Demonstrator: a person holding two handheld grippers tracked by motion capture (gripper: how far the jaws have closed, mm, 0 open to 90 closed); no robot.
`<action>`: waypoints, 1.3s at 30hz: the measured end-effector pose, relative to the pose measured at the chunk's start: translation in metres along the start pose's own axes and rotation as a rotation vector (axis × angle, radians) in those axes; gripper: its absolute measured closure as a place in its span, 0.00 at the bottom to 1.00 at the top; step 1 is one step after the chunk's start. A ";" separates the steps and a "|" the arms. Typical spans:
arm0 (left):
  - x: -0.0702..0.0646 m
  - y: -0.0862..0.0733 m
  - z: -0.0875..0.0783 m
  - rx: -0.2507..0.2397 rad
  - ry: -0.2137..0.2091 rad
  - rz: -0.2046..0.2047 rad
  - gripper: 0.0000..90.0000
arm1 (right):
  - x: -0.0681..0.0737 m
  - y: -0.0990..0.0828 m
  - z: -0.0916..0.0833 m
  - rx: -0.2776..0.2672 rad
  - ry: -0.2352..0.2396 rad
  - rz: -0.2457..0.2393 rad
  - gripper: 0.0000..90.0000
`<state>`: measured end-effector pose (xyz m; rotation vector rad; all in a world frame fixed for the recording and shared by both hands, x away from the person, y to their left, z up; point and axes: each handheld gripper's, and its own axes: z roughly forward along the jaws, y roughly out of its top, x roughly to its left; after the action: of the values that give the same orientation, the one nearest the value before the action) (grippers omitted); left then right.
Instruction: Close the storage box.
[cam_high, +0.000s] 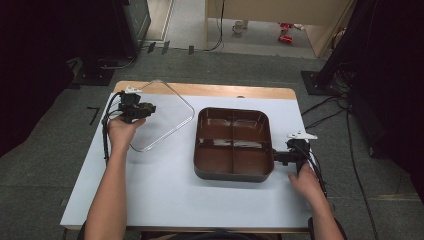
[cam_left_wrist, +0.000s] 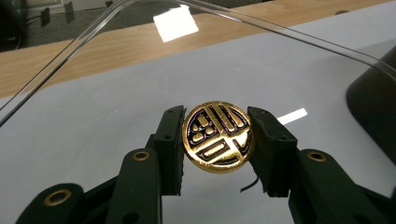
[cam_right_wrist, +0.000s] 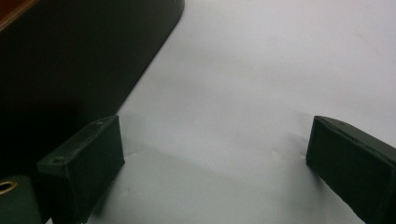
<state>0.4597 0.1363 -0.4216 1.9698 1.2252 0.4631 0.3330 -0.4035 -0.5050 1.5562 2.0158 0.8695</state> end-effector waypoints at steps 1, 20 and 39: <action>-0.001 0.001 -0.003 -0.005 -0.006 0.002 0.66 | 0.000 0.000 0.000 0.000 0.000 0.000 0.04; -0.051 0.020 -0.029 -0.068 -0.146 0.085 0.66 | 0.000 0.000 0.000 0.000 0.001 -0.001 0.04; -0.101 0.026 -0.017 -0.058 -0.288 0.168 0.66 | 0.000 0.000 0.000 0.001 0.000 0.001 0.04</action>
<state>0.4164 0.0482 -0.3826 2.0161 0.8625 0.2815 0.3330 -0.4035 -0.5050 1.5573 2.0161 0.8692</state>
